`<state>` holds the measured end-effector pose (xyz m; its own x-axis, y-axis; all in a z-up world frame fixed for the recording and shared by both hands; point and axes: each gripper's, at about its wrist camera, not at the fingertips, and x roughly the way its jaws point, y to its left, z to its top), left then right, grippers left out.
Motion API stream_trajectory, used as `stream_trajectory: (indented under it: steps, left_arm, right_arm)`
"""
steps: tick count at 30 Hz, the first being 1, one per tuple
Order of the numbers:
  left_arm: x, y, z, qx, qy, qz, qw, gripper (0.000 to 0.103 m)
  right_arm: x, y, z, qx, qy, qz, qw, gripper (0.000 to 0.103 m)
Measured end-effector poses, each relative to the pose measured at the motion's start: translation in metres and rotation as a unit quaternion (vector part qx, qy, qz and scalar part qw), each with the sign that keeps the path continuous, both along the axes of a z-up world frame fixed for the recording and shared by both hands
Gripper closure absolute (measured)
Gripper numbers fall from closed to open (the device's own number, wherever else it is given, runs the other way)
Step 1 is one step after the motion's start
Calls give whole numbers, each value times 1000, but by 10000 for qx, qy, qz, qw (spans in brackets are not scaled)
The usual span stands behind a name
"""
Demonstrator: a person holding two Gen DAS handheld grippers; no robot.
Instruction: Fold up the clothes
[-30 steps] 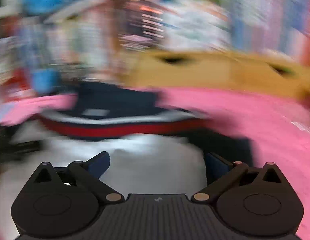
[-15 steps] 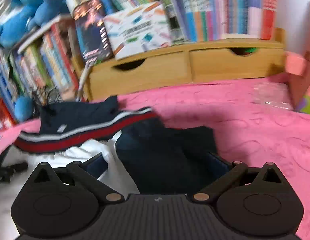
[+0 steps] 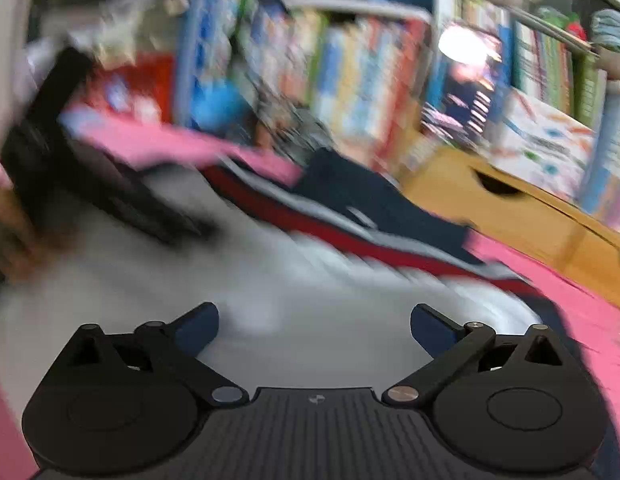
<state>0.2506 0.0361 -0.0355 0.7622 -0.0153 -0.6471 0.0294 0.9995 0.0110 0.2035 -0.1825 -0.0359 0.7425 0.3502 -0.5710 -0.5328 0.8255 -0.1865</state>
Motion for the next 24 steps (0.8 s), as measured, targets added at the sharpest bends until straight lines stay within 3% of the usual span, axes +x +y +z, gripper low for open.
stream_trajectory:
  steps: [1,4,6,8,10,13,16,20,24]
  left_arm:
    - [0,0,0,-4,0,-1,10000,0]
    - [0,-1,0,-44,2,-108,9999,0]
    - [0,-1,0,-29,-3,-134,9999,0]
    - [0,0,0,-57,2,-131,9999,0]
    - [-2,0,1,-37,-10,-71,10000,0]
    - [-5,0,3,0,-30,31,10000,0]
    - [-28,3,23,-130,-253,199,9994,3]
    - [-90,4,60,-279,-943,262,9948,2]
    - [-144,-26,66,101,-1155,422,9924,0]
  right_arm:
    - [4,-17,-3,-57,-35,-203,9998,1]
    - [24,-101,1,731,589,-952,9910,1]
    - [23,-130,5,1081,922,-1211,9824,1]
    - [8,-133,8,287,264,-1592,9865,0]
    - [-1,-139,12,180,255,-1965,9800,0]
    - [-21,-146,21,604,130,-2311,9710,0]
    - [-45,-134,26,913,40,-2035,9748,0]
    - [-69,-106,32,1211,196,-1482,9813,0]
    - [-83,-54,27,1462,705,-549,9852,0]
